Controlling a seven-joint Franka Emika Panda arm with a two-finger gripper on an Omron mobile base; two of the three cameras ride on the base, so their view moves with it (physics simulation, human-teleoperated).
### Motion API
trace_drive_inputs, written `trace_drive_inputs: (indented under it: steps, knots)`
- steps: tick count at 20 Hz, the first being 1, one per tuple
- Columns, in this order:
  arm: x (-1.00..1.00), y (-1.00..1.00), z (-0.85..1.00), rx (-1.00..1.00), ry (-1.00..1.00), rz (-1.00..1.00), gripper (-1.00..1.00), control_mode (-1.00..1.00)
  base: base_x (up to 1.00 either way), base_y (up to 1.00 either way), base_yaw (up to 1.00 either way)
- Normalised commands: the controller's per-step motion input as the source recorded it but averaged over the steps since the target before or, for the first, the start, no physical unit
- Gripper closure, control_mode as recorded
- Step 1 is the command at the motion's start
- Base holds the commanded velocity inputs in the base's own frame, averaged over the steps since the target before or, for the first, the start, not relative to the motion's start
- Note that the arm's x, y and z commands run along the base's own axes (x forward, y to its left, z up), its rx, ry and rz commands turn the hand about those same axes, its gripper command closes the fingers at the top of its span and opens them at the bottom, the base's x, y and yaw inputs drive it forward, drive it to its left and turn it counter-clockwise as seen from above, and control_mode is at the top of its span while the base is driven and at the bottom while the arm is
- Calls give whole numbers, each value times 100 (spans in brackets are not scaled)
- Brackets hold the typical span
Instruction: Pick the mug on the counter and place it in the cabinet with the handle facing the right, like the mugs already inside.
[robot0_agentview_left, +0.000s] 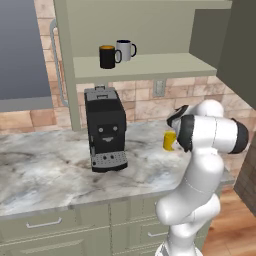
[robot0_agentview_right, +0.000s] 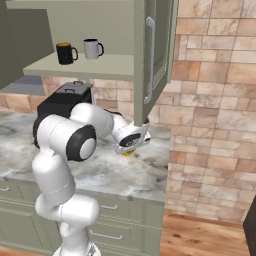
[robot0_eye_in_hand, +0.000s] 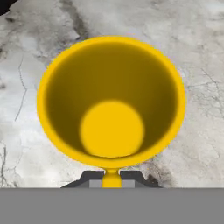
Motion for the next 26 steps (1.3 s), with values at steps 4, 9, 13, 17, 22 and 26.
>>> trace_drive_inputs:
  steps: [4, 9, 13, 17, 22, 26]
  knots:
    - [-34, 45, 43, 0, -11, 0, 100, -100, 0, 0, 0]
    - [-46, 29, 47, 1, -13, 0, 100, -100, 0, 0, 0]
    - [-36, 37, 54, 0, -10, 0, 100, -100, 0, 0, 0]
    - [-41, 33, 66, 0, -10, 0, 100, -100, 0, 0, 0]
    - [-42, 24, 65, 0, -6, -5, 100, -100, 0, 0, 0]
    - [-33, 17, 49, 0, 0, -10, 100, -100, 0, 0, 0]
